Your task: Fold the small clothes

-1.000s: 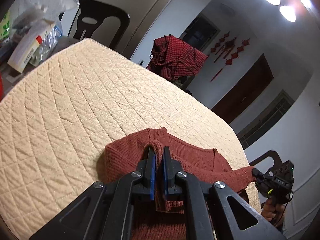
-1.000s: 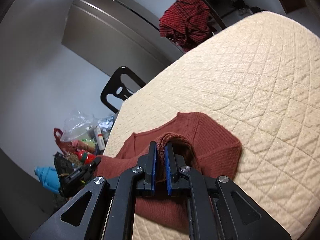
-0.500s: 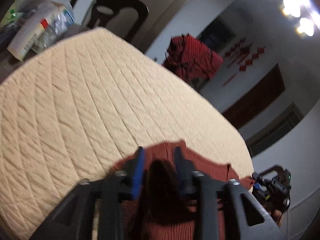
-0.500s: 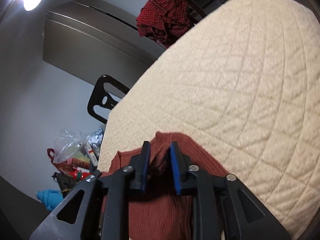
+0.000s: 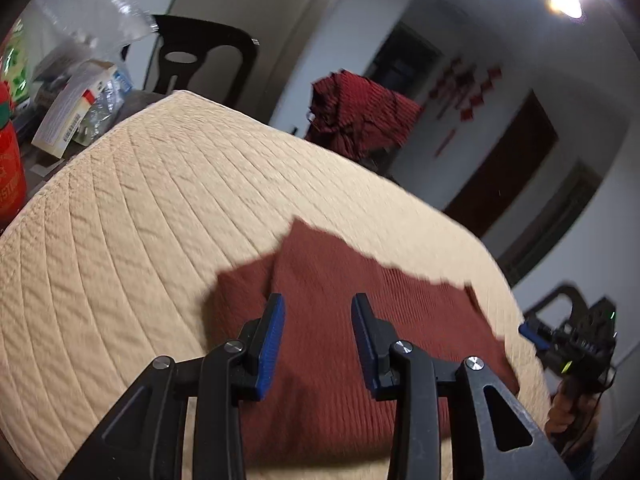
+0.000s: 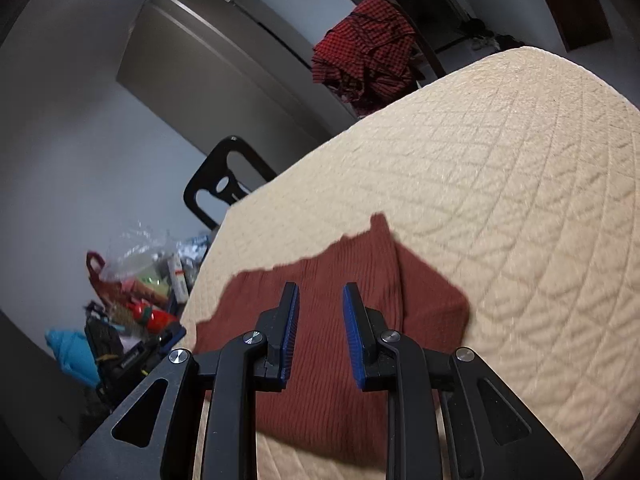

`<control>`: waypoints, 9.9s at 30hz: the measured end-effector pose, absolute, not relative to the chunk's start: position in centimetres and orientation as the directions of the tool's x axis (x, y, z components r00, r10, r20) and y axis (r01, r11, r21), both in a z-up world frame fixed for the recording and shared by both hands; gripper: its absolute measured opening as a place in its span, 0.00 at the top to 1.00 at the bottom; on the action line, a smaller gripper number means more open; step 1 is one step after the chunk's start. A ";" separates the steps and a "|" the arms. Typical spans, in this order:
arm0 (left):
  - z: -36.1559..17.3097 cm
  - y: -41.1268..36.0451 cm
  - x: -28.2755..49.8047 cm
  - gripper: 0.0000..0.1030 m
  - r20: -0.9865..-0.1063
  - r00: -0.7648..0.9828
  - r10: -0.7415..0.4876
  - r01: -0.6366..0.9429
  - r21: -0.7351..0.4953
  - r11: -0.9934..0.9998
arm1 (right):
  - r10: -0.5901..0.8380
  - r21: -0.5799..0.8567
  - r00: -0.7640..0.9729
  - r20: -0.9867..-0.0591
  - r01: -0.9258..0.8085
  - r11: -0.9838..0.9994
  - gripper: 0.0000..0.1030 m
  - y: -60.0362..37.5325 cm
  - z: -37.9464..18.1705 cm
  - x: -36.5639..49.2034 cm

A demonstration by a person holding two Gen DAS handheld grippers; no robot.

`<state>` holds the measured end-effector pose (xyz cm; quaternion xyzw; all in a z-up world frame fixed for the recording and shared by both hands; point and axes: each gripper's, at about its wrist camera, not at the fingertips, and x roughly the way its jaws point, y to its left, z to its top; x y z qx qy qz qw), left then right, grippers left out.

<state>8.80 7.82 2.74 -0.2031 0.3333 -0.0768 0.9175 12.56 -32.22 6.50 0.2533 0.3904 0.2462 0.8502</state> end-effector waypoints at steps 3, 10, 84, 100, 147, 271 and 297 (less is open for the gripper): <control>2.3 5.9 7.2 0.64 -0.600 0.748 -0.285 0.053 -0.374 0.926 | 0.601 0.571 0.559 -0.571 -0.255 0.780 0.78 -31.1 6.1 10.4; 0.6 2.8 6.0 0.64 -0.694 0.704 -0.155 0.045 -0.174 0.984 | 0.459 0.409 0.532 -0.711 -0.218 0.886 0.78 -29.6 3.6 8.5; 0.5 8.7 2.2 0.82 -0.650 0.733 -0.200 -0.154 -0.446 0.882 | 0.543 0.704 0.624 -0.562 0.015 0.710 0.94 -35.0 3.2 4.0; -1.5 7.3 -7.0 0.79 -0.679 0.694 -0.238 -0.105 -0.422 0.901 | 0.459 0.643 0.593 -0.661 0.132 0.755 0.94 -38.2 1.6 -5.8; -0.1 2.0 0.2 0.72 -0.705 0.708 -0.052 -0.066 -0.138 0.988 | 0.406 0.437 0.626 -0.666 -0.113 0.892 0.83 -32.4 3.4 1.9; 3.8 4.8 -1.2 0.84 -0.546 0.704 -0.453 0.106 -0.550 0.828 | 0.562 0.353 0.455 -0.690 -0.466 0.811 0.97 -20.2 3.7 -2.7; 5.6 -7.0 3.1 0.53 -0.503 0.515 -0.694 0.388 -0.585 0.712 | 0.637 0.655 0.576 -0.512 -0.219 0.724 0.58 -32.4 4.5 -3.2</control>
